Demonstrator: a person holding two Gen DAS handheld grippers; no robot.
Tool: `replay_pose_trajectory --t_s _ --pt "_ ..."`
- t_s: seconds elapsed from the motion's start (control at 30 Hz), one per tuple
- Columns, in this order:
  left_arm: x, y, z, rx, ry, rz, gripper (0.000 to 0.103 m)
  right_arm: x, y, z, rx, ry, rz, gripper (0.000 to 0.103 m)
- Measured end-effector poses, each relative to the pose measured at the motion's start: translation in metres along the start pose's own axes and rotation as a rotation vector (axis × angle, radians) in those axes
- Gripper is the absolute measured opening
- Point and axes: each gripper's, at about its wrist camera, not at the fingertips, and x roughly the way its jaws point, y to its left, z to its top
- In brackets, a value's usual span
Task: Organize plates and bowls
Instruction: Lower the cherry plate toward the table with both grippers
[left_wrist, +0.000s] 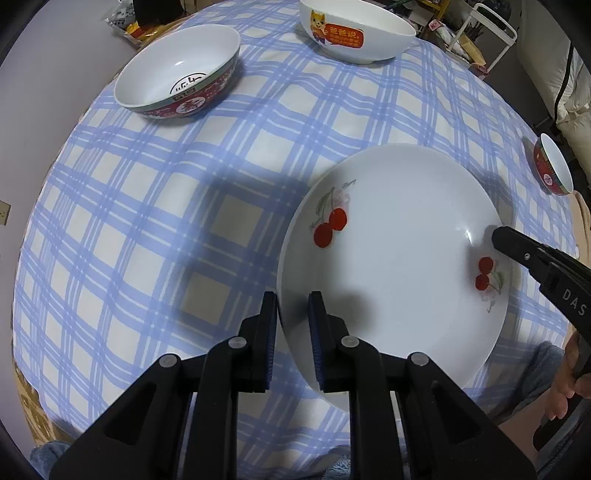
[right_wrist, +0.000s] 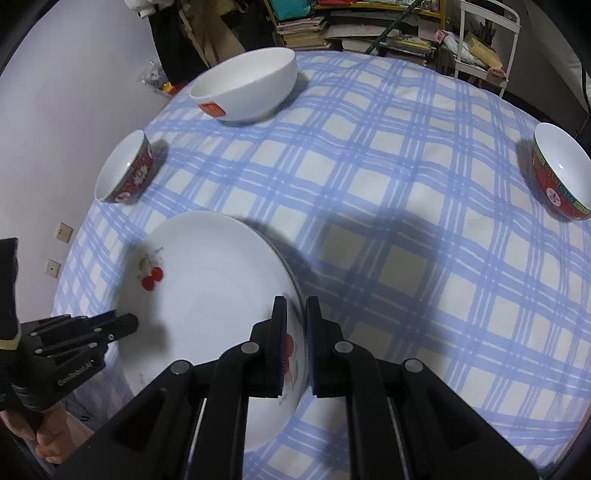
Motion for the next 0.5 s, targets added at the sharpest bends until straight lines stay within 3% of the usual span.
replay_pose_trajectory --t_s 0.3,0.5 --pt "-0.004 0.001 -0.004 -0.016 -0.005 -0.001 0.019 -0.004 -0.007 0.0 0.03 -0.008 0.017 0.011" --pt "-0.021 -0.003 -0.01 0.003 -0.07 0.062 0.02 -0.016 -0.009 0.003 0.034 -0.043 0.027 0.011"
